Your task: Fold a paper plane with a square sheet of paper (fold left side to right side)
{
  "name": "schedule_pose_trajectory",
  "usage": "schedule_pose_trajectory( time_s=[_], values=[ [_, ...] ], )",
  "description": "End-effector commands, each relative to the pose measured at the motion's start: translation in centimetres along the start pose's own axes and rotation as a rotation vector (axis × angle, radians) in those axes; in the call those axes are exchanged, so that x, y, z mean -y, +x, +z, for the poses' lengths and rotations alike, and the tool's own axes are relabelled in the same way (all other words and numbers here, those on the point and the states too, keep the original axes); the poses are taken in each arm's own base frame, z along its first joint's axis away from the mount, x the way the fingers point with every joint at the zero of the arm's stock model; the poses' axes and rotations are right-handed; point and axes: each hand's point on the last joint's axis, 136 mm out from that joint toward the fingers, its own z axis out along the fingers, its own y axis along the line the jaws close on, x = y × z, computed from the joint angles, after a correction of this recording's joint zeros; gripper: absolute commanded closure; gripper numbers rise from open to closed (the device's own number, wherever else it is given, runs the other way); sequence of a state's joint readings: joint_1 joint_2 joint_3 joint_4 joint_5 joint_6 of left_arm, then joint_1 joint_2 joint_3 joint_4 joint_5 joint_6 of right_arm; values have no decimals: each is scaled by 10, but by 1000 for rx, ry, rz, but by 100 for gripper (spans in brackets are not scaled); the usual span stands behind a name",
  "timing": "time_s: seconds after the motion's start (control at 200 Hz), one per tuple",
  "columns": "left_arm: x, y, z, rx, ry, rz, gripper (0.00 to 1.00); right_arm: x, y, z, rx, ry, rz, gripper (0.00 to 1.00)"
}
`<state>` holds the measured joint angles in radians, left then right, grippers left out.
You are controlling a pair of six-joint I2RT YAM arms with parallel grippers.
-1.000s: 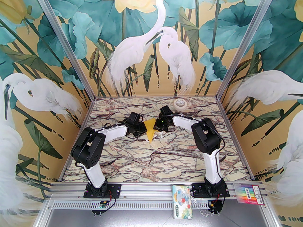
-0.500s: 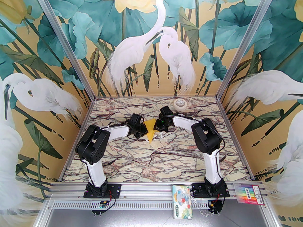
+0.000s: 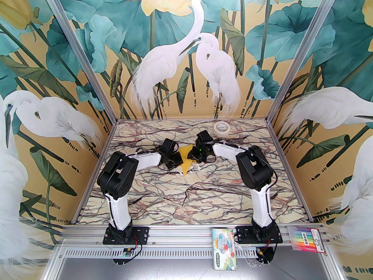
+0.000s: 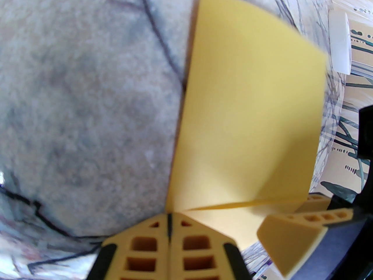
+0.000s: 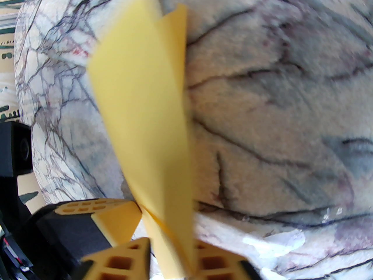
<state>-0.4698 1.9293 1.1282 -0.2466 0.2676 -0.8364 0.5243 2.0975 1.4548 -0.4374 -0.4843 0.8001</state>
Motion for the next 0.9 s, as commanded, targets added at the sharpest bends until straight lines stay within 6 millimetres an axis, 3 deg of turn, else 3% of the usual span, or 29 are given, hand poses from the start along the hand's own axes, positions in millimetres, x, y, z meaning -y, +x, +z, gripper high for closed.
schedule_pose_trajectory(
  time_s=[0.0, 0.42, 0.59, 0.78, 0.895],
  values=[
    [-38, 12, 13, -48, -152, -3, 100, -17, -10, -20, 55, -6, -63, 70],
    [-36, 16, 17, -65, -175, 26, 100, -15, -28, -36, 98, 4, -76, 72],
    [-35, 17, 18, -69, -174, 27, 100, -14, -30, -39, 101, 6, -75, 81],
    [-34, 16, 18, -71, -172, 32, 100, -15, -33, -43, 113, 4, -78, 81],
    [-33, 16, 18, -71, -171, 35, 100, -19, -32, -42, 106, -15, -81, 87]
  ],
)
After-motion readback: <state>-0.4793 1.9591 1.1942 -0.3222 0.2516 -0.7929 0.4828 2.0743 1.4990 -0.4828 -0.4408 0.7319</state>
